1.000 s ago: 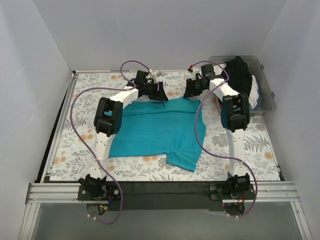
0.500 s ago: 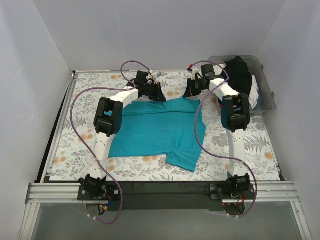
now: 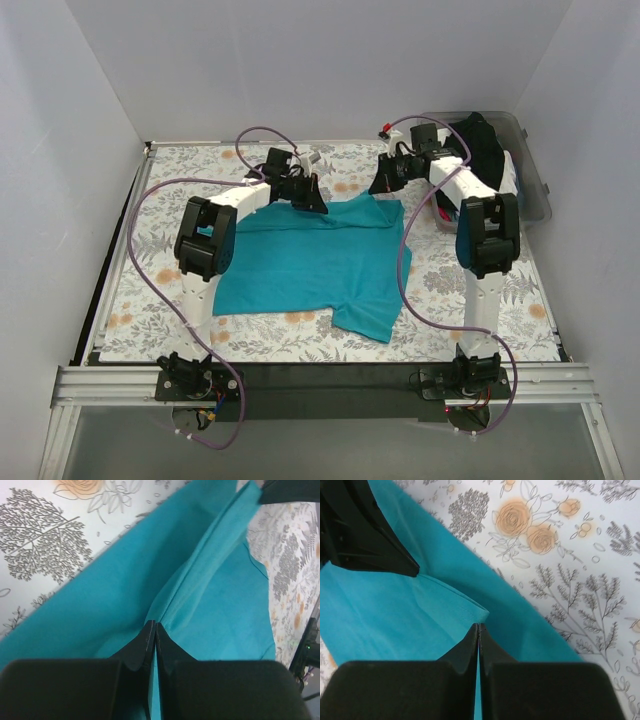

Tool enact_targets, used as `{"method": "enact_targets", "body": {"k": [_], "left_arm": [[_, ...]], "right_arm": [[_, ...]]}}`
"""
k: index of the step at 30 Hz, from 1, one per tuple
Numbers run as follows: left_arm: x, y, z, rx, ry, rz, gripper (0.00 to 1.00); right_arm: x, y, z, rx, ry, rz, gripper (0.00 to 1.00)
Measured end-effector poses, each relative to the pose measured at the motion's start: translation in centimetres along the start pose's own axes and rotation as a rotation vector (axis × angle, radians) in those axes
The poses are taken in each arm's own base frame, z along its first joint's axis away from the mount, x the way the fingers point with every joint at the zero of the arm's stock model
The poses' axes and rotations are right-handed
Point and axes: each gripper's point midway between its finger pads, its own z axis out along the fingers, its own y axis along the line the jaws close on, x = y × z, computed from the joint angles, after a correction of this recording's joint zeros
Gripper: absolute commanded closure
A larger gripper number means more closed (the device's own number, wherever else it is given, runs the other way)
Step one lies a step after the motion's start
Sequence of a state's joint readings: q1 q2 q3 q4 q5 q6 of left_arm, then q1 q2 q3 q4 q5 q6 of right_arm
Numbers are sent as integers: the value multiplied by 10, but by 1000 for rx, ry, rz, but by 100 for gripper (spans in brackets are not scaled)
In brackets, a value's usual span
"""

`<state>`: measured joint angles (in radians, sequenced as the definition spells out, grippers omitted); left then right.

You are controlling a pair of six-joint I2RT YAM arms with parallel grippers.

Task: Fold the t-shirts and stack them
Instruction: Fold the tshirt

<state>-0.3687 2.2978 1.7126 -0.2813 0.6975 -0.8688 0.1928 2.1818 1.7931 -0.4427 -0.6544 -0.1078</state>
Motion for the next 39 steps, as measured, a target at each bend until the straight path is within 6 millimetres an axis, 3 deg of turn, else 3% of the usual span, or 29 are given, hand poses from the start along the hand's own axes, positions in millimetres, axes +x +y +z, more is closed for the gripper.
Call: {"method": "enact_targets", "body": {"k": [7,16,23,26,29,34,39], "left_arm": [[2,-23,-24,27,-11,50,100],[32,-37,-32,52,43,76,100],[61,-43,-31,65,114,76,64],[69,-44,-41,78,128,49,61],[58,-44,-66,81,88,30,61],[11,-32,-132,37,-77,46,62],[-3,15,-185,-94,-155,7,61]], "right_arm": [[29,12,-6,-35,45,6,99],[65,26,-14,-75,109,-4,99],[67,44,-36,-82,103,-68,99],[71,47,-41,-85,111,-83,99],[78,48,-41,-91,126,-87,99],[95,52,-40,-111,167,-77,99],[116,61,-40,-130,213,-72,99]]}}
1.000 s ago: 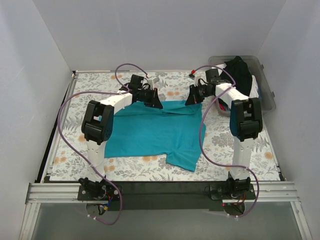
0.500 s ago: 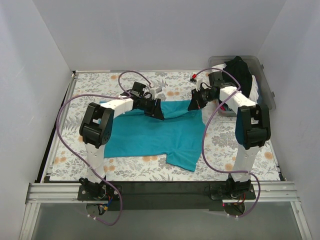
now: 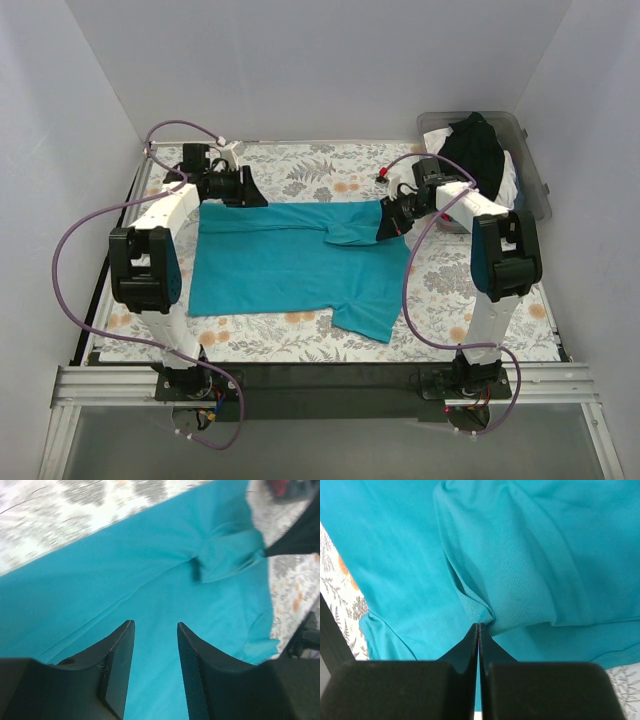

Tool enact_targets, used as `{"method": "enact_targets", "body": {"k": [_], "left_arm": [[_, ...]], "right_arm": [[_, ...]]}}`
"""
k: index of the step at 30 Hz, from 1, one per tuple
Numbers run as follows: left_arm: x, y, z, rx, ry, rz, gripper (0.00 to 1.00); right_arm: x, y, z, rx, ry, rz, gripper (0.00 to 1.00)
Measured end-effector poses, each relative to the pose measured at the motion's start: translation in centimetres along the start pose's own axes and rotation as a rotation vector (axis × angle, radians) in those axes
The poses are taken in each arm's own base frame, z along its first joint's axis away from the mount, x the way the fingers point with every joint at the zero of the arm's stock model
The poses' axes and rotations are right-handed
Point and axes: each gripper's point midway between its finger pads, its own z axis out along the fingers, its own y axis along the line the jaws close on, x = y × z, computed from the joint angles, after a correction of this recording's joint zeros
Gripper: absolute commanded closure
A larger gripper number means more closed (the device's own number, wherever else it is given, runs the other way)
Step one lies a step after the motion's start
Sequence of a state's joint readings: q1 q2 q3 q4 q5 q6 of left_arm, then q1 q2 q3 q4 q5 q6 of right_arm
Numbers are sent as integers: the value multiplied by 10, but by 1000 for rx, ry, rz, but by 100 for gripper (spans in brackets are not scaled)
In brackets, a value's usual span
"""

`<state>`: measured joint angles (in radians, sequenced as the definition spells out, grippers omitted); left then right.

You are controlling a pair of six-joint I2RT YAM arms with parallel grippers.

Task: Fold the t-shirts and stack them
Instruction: Fold the tshirt

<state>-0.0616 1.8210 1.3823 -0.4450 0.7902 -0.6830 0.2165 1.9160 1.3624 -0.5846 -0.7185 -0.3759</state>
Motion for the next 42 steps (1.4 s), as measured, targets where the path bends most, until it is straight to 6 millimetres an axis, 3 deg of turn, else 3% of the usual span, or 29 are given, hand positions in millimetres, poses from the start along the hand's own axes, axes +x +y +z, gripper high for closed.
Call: {"method": "enact_targets", "body": {"k": [6,11,18,21,23,25,29,33,38,42], "left_arm": [[13,56,-26,-154,21,-66,62],[39,99,-29,-261,85,-132,62],[75,125,-32,-350,176,-183,63],[88,127,-35,-355,203,-194,64],[97,125,-37,-345,223,-197,64],[102,119,-41,-328,235,-198,64],[87,105,-53,-300,204,-154,67],[50,103,-65,-310,137,-90,70],[18,124,-79,-376,74,-63,70],[10,153,-80,-423,70,-75,70]], "right_arm": [[19,6,6,-5,51,-2,99],[25,2,6,20,75,-13,99],[29,-3,5,49,96,-12,96],[34,-5,7,50,112,2,83],[38,-6,8,52,126,16,66],[39,-6,7,56,135,18,60],[28,-7,4,64,122,6,59],[5,-7,-3,79,81,-10,60],[-30,-11,-12,114,23,-28,62],[-47,-26,-7,143,7,-21,62]]}}
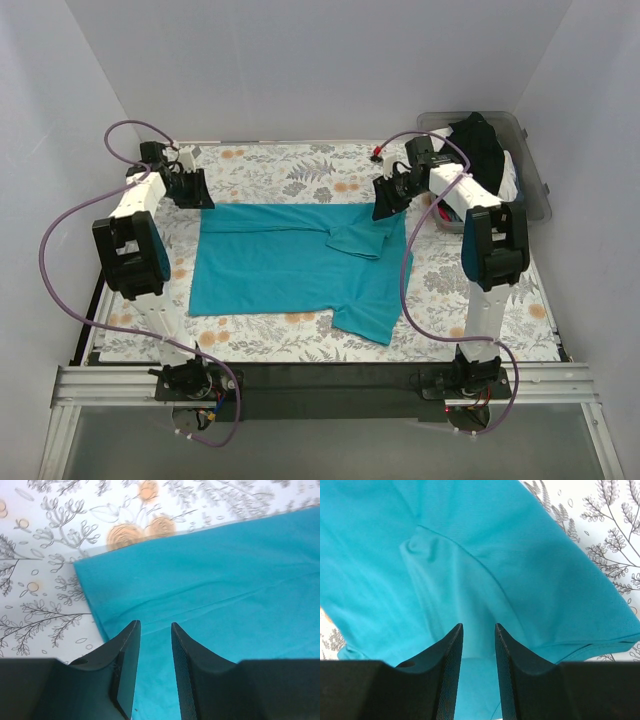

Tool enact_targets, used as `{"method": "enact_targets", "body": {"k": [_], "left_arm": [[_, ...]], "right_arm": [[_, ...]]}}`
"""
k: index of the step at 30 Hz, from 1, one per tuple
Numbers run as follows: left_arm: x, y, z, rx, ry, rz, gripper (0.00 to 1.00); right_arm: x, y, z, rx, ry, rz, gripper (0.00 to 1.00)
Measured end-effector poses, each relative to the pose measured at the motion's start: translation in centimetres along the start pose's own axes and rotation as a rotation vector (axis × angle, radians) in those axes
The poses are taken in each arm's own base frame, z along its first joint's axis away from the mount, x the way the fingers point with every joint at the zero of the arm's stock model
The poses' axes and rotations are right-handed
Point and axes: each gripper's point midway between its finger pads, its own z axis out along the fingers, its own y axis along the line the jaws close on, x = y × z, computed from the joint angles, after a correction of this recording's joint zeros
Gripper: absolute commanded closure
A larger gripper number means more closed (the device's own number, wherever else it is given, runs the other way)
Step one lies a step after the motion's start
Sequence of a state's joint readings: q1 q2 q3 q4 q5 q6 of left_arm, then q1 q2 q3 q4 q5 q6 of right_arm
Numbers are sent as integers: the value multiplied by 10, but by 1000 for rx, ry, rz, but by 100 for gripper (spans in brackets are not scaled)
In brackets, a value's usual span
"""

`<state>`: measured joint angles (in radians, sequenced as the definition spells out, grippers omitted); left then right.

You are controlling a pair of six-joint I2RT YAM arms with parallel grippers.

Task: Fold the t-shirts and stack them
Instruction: Fold the tshirt

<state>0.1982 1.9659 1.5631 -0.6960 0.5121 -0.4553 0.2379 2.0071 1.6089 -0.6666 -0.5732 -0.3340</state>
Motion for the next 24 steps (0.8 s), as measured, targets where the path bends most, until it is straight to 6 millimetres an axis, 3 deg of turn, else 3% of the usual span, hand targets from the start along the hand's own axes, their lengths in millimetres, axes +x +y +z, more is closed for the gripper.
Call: {"method": "enact_targets", "body": {"k": [4,9,24], "left_arm": [[15,18,13,-33,53,-18,70],[33,27,19,-59,93,-25,70],[44,47,14,-121,118,-48,70]], "right_arm": [[9,-15,18,14,38,46,62],[25,-25,33,22,86,90,62],[28,-27,33,34,97,96,62]]}}
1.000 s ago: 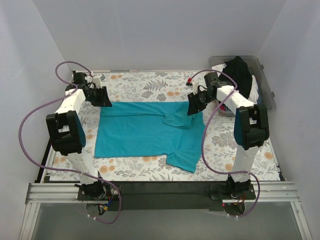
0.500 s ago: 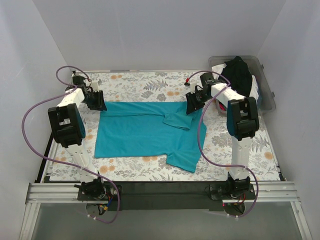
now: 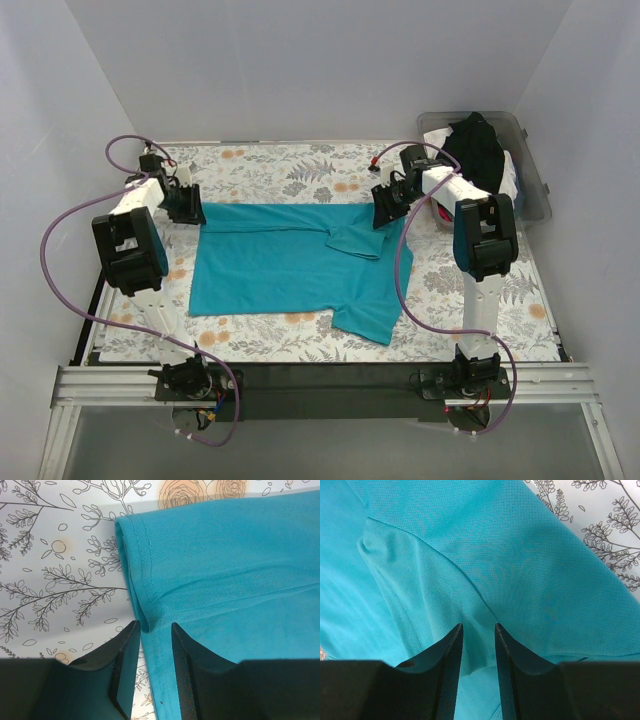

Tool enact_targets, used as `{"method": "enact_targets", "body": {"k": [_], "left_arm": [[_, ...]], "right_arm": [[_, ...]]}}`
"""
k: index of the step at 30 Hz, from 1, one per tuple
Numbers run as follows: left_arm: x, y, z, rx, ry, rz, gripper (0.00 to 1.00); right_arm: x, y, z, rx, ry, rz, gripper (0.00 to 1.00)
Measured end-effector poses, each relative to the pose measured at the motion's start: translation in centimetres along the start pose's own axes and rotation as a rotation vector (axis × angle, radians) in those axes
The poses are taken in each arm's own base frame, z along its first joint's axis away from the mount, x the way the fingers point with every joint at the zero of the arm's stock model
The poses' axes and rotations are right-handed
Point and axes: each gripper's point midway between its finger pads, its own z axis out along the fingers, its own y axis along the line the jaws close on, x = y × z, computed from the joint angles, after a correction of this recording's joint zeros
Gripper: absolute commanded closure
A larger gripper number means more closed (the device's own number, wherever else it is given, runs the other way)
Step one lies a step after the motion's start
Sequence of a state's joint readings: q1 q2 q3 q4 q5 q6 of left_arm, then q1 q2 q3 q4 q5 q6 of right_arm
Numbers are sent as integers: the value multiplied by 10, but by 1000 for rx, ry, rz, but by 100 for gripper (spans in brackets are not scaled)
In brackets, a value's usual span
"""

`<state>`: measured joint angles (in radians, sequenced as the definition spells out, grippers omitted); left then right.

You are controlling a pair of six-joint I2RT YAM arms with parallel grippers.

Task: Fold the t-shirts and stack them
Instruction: Fold the tshirt

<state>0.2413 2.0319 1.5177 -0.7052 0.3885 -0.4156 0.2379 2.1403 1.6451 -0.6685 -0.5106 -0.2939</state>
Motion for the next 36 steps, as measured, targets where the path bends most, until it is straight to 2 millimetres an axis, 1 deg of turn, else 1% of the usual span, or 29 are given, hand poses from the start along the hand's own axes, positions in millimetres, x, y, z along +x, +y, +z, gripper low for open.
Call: {"method": "enact_targets", "body": {"k": [7,10,15,17,22,26,31,34,35,36], "left_arm": [[5,-2,5,21,22,-11,70],[6,-2,8,33,34,-17,74],[7,-3,14,47,41,-23,76],[6,-3,14,51,38,-23,75],[6,-4,14,55,36,-28,67],[5,-5,13,55,35,-31,68],[-1,-5,11,55,21,-30,76],[-2,-6,11,59,20,-31,85],[-2,-6,11,61,19,-32,92],[-2,-6,11,63,19,-32,96]], "right_arm": [[0,-1,0,7,2,0,62],[1,-2,0,10,3,0,62],[1,-2,0,11,4,0,62],[1,-2,0,11,4,0,62],[1,-2,0,11,6,1,62],[1,-2,0,11,7,1,61],[1,-2,0,11,7,1,62],[1,-2,0,11,7,1,62],[1,-2,0,11,7,1,62],[1,-2,0,11,7,1,62]]}}
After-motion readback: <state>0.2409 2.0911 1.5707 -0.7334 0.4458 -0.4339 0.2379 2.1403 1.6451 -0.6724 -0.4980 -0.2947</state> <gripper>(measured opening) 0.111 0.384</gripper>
